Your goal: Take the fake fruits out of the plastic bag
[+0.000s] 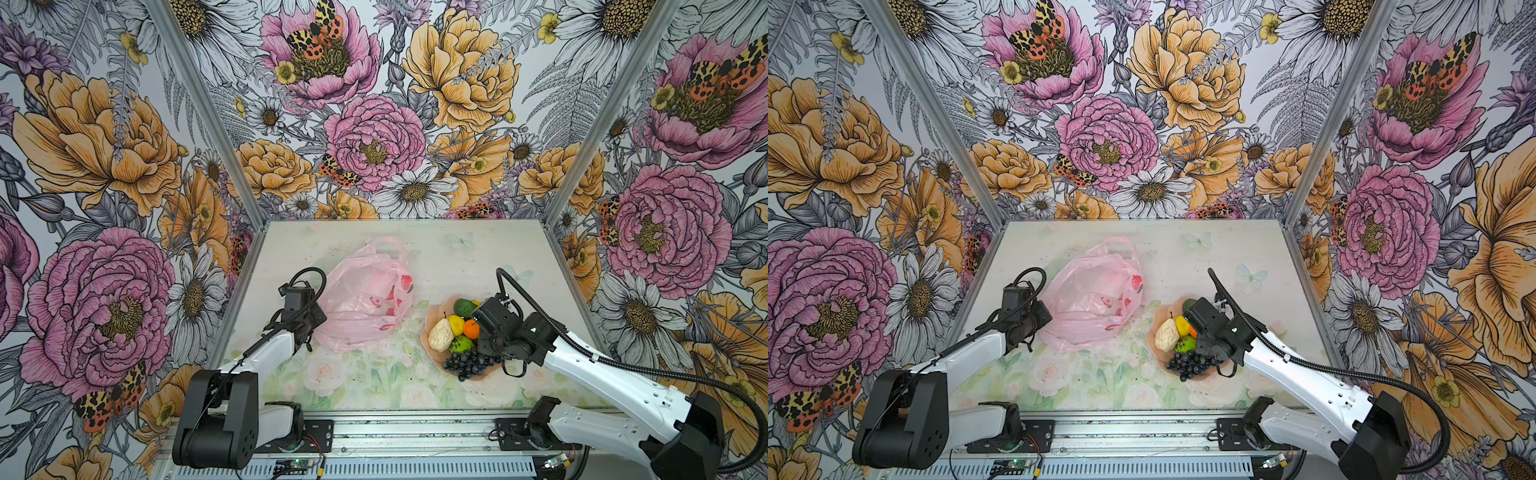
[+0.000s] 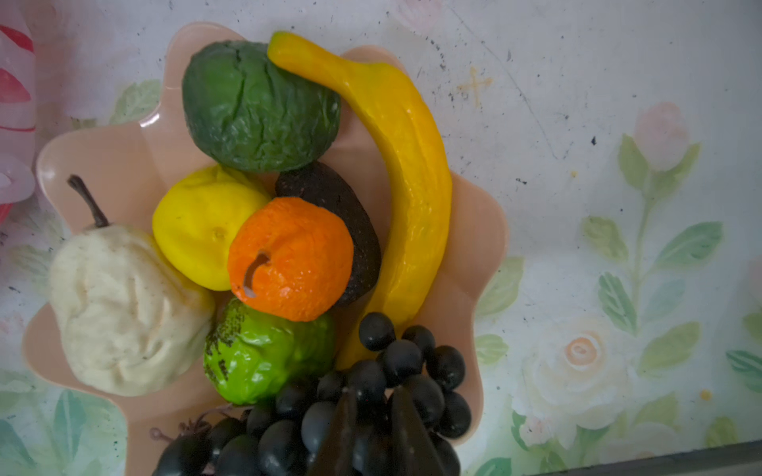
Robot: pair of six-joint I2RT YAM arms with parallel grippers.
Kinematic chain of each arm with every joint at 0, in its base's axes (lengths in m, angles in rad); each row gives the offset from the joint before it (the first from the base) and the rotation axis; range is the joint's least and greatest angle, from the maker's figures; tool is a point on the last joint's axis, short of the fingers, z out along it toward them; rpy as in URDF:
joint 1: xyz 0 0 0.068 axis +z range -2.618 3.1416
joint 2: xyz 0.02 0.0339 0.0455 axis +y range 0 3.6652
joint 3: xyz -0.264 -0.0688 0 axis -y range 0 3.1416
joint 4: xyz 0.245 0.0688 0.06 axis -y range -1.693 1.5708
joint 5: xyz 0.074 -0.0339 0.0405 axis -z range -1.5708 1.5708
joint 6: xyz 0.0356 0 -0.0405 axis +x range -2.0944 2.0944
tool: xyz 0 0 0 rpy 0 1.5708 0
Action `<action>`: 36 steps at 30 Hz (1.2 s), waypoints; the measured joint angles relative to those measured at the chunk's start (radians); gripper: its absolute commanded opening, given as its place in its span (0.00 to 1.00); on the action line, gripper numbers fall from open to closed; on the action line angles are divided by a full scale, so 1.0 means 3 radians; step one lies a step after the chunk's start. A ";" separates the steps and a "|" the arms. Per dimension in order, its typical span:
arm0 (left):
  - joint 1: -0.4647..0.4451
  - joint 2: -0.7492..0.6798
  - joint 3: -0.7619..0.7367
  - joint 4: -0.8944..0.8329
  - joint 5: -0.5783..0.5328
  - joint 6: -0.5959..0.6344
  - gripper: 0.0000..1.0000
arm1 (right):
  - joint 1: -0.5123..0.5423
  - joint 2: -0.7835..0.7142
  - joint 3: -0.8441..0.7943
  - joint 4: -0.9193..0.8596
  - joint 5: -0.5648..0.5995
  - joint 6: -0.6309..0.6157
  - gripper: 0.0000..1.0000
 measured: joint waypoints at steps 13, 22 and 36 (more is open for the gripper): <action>-0.0102 0.0500 0.0261 -0.0017 0.0149 0.0051 0.01 | -0.0343 -0.0106 -0.0001 -0.0023 -0.0006 -0.0196 0.81; -0.0607 0.1509 0.1724 -0.0161 0.0150 0.0011 0.01 | -0.1241 -0.0787 -0.0253 0.0270 -0.0511 -0.0393 0.99; -0.0706 0.3405 0.4618 -0.1082 0.0160 0.0154 0.45 | -0.1745 -0.0930 -0.1249 0.1409 -0.1653 -0.0064 0.99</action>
